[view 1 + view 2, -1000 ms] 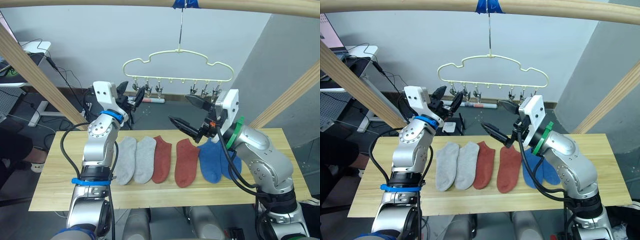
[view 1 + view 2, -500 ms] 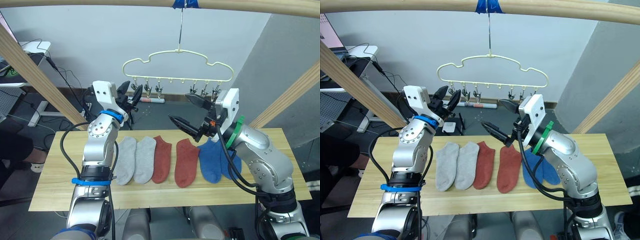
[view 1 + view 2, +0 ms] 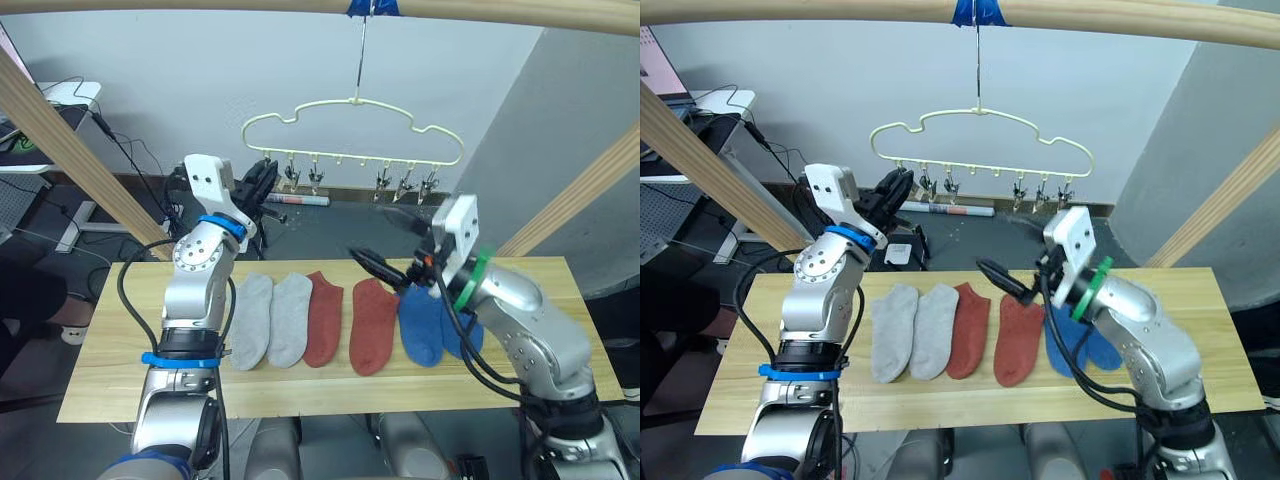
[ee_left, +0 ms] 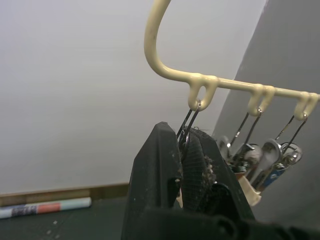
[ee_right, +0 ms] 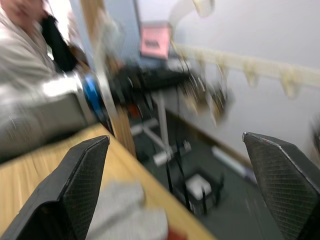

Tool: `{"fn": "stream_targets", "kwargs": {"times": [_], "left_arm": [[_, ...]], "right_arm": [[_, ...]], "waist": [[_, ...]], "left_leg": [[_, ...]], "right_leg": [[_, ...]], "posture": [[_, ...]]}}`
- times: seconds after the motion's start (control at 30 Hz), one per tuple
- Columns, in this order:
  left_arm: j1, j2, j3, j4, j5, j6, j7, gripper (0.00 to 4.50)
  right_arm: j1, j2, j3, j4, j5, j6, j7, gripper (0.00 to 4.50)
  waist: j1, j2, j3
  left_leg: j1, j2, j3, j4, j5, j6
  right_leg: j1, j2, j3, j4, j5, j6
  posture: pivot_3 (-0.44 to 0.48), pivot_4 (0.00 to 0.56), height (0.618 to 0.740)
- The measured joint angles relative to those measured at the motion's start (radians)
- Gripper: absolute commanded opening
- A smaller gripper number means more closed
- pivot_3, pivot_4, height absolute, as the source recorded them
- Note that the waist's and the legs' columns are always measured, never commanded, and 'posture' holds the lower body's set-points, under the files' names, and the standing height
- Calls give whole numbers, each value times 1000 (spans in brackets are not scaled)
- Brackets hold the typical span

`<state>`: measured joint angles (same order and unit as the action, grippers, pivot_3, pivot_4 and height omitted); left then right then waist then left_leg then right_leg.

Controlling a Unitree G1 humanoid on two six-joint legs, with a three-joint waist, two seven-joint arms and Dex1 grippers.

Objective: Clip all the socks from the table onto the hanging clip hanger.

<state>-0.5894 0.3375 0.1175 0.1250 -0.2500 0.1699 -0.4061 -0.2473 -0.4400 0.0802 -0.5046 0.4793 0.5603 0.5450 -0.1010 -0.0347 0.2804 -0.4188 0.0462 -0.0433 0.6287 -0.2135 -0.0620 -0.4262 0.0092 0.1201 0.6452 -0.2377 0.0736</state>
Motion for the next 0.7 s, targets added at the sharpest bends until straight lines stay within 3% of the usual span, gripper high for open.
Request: {"fn": "stream_targets", "kwargs": {"times": [0.17, 0.33, 0.47, 0.7], "left_arm": [[9, 40, 3, -60, -43, 135, -46, 70], [1, 132, 68, -171, -300, 562, -129, 70], [-13, 138, 92, -192, -408, 746, -129, 70], [-19, 158, 105, -216, -454, 824, -125, 70]], "right_arm": [[95, -56, -25, 41, -42, 7, -1, 4500], [226, -194, -74, 293, -160, -53, 26, 4500], [186, -194, -63, 434, -220, -129, 51, 4500], [107, -189, -56, 629, -285, -234, 87, 4500]], "waist": [[-8, 0, 0], [-11, 0, 0], [-34, 0, 0], [-37, 0, 0]], "left_leg": [[1, 0, 0, 0, 0, 0], [2, 0, 0, 1, 0, 0], [3, 0, 0, 1, 0, 0], [2, -1, 0, 1, 0, 0]], "right_leg": [[0, 0, 0, 1, 0, 0], [1, 0, 0, 1, 0, 0], [1, 1, 0, 3, 0, 1], [1, 0, 1, 2, 0, 1]], "posture": [[-134, 275, 740], [-129, 263, 740], [-118, 255, 740], [-103, 242, 740]]}}
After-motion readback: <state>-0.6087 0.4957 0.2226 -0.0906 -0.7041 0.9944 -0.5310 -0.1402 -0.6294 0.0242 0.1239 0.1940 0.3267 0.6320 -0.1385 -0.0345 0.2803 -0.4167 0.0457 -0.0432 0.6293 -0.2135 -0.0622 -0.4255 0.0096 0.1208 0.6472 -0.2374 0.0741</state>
